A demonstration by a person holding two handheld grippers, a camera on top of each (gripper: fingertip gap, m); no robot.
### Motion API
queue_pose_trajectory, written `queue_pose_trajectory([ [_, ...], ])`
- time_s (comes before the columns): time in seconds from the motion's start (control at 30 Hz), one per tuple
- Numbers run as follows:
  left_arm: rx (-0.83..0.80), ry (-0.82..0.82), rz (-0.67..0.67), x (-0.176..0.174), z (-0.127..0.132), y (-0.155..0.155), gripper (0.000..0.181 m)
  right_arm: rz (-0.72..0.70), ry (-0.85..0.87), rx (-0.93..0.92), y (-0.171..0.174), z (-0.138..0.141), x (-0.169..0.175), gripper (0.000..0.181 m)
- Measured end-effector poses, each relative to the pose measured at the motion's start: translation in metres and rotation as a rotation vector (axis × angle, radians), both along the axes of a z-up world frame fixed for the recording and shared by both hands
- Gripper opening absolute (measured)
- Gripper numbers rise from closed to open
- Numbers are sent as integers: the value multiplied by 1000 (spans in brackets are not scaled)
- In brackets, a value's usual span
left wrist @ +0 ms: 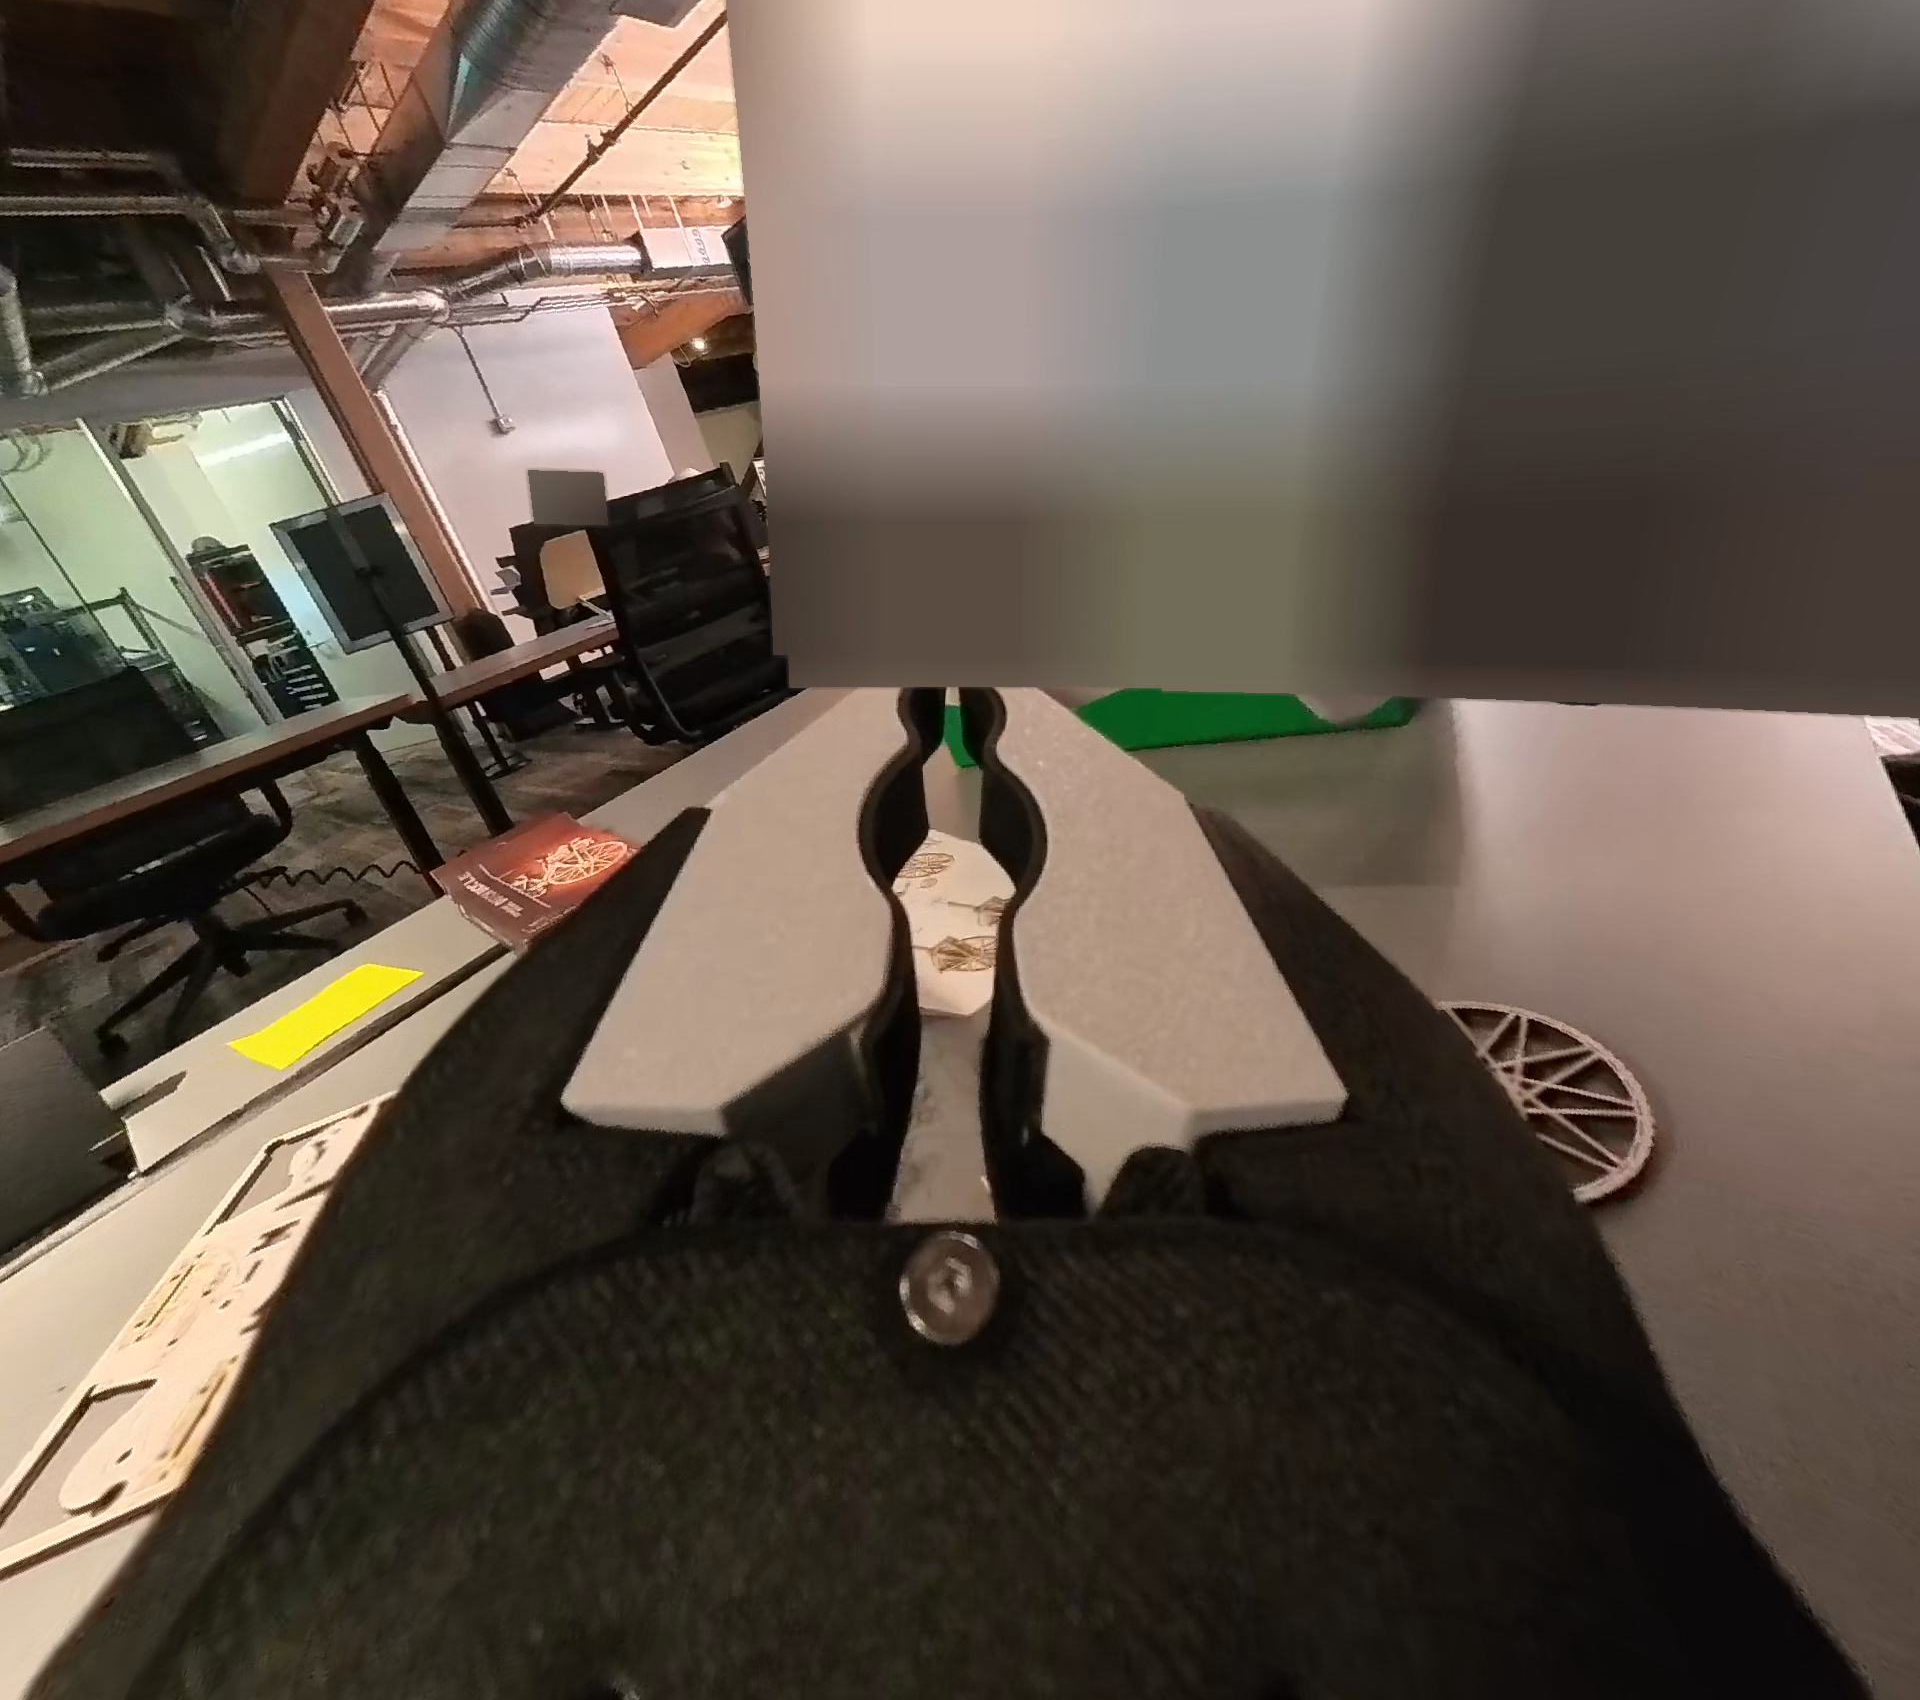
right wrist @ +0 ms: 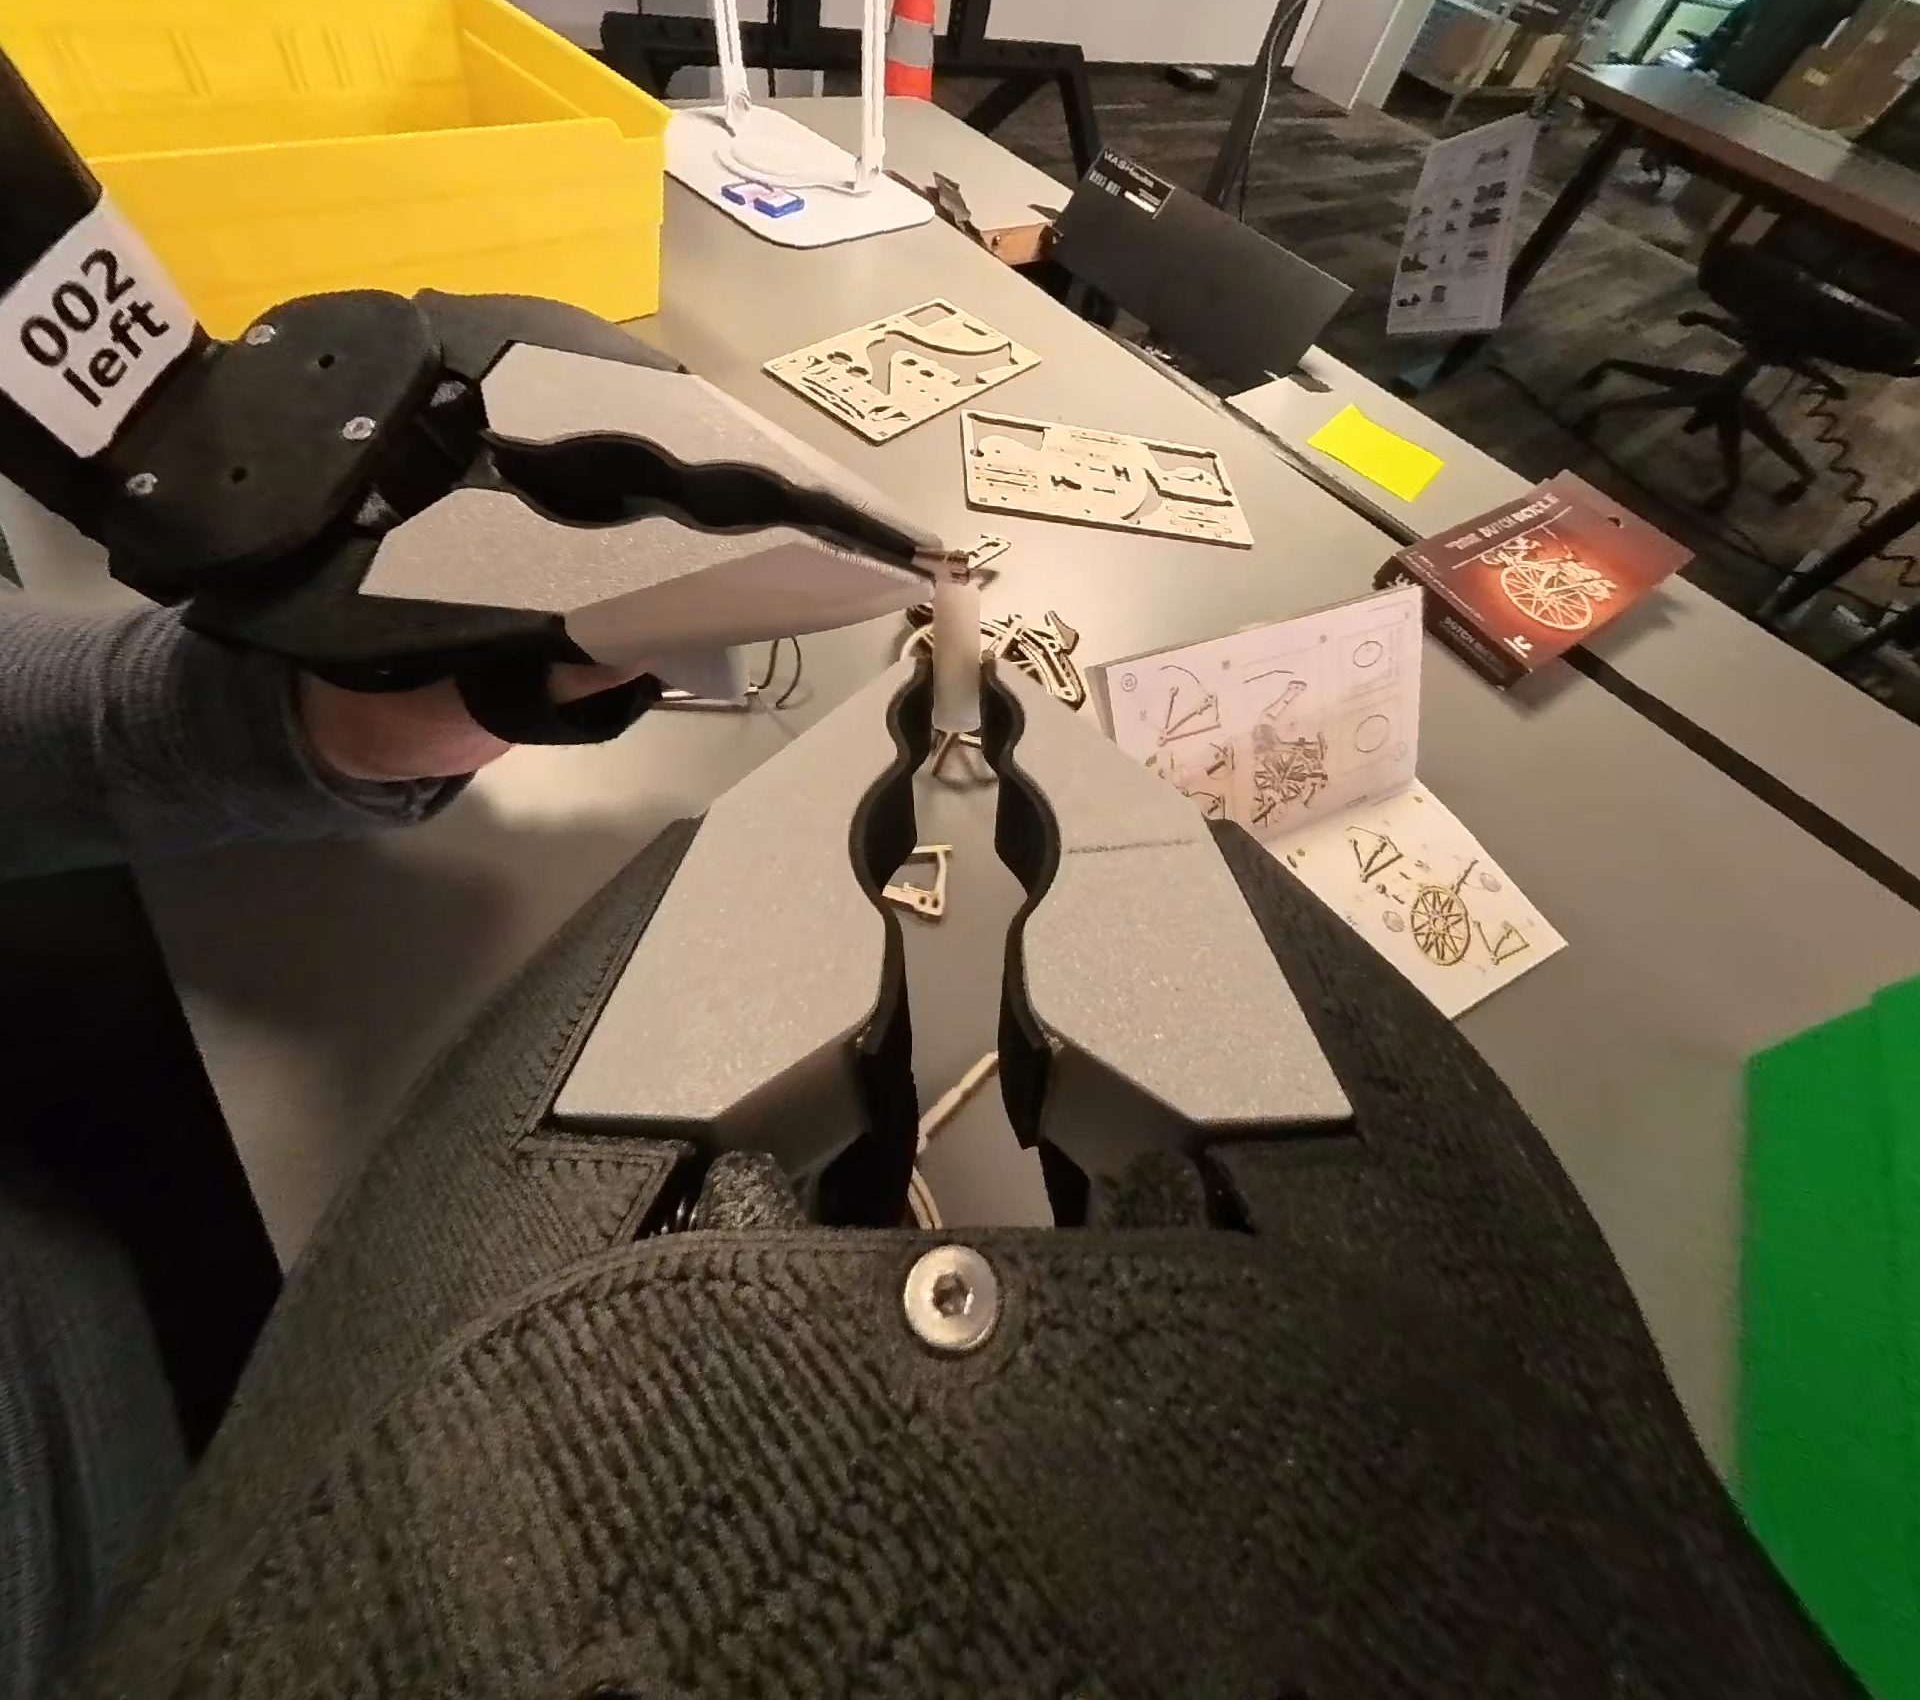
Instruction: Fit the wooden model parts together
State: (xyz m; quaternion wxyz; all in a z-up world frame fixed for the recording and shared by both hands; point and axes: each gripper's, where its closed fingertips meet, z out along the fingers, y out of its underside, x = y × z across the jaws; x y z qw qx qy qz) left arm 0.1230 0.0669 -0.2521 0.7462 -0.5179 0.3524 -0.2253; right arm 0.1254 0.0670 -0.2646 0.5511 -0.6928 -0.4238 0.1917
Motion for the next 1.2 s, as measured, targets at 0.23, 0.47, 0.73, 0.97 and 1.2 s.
queue_pose_trajectory([
  [0.23, 2, 7, -11, 2, -1, -2, 2, 5, -6, -9, -1, 0, -1, 6],
  [0.47, 30, 35, 6, 3, -2, -3, 1, -2, 8, -27, 1, 0, 3, 6],
  [0.73, 24, 71, 27, 3, -8, 2, 1, -45, 35, -44, 6, -2, 16, 6],
  [0.97, -46, 65, 12, 3, -15, 8, 1, -376, -255, -343, 48, -117, 126, 7],
  [1.2, -133, 137, 16, 9, -33, 17, 2, -379, -257, -452, 49, -143, 142, 30],
])
